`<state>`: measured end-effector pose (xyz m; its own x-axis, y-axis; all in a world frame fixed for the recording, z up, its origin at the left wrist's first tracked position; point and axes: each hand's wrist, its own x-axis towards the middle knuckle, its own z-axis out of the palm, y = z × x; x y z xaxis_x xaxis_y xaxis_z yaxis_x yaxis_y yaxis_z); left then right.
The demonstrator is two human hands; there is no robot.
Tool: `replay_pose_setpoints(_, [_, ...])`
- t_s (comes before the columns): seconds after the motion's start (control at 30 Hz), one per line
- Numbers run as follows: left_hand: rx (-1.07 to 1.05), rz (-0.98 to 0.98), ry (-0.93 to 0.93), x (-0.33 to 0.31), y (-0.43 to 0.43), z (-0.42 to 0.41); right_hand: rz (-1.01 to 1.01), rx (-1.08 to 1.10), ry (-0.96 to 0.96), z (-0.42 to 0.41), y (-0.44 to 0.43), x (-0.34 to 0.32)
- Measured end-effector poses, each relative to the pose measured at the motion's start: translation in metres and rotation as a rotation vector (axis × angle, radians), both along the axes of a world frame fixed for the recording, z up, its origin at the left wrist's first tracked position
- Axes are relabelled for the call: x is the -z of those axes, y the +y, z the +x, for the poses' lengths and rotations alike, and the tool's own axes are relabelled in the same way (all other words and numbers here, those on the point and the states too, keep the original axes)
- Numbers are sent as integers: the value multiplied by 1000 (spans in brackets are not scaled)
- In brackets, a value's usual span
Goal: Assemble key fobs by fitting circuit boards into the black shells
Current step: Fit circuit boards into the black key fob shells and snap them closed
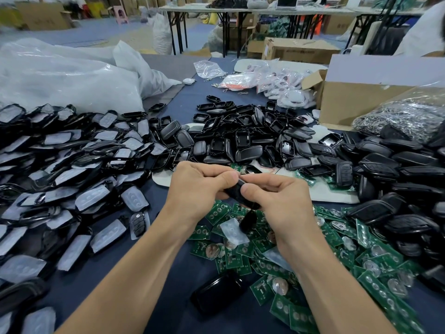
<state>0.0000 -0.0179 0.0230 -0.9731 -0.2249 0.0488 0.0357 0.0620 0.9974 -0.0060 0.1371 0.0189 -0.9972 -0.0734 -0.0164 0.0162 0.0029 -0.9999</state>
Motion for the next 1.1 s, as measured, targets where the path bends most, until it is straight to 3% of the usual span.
replay_pose_setpoints(0.13, [-14,-46,51,1,-1,0,52,-22,9,0,1,-1])
replay_pose_setpoints(0.27, [0,-186,99,3,-3,1,266,-55,87,-1,4,-3])
replay_pose_setpoints(0.33, [-19,-128,115,3,-1,1,181,-50,83,-2,6,-5])
replay_pose_setpoints(0.43, [10,59,89,0,2,0,-182,-20,-74,0,5,-5])
replay_pose_setpoints(0.57, [160,32,72,1,10,3,-415,6,-220,0,0,-4])
replay_pose_setpoints(1.1, [-32,99,84,1,21,6,-366,-75,-143,5,-11,4])
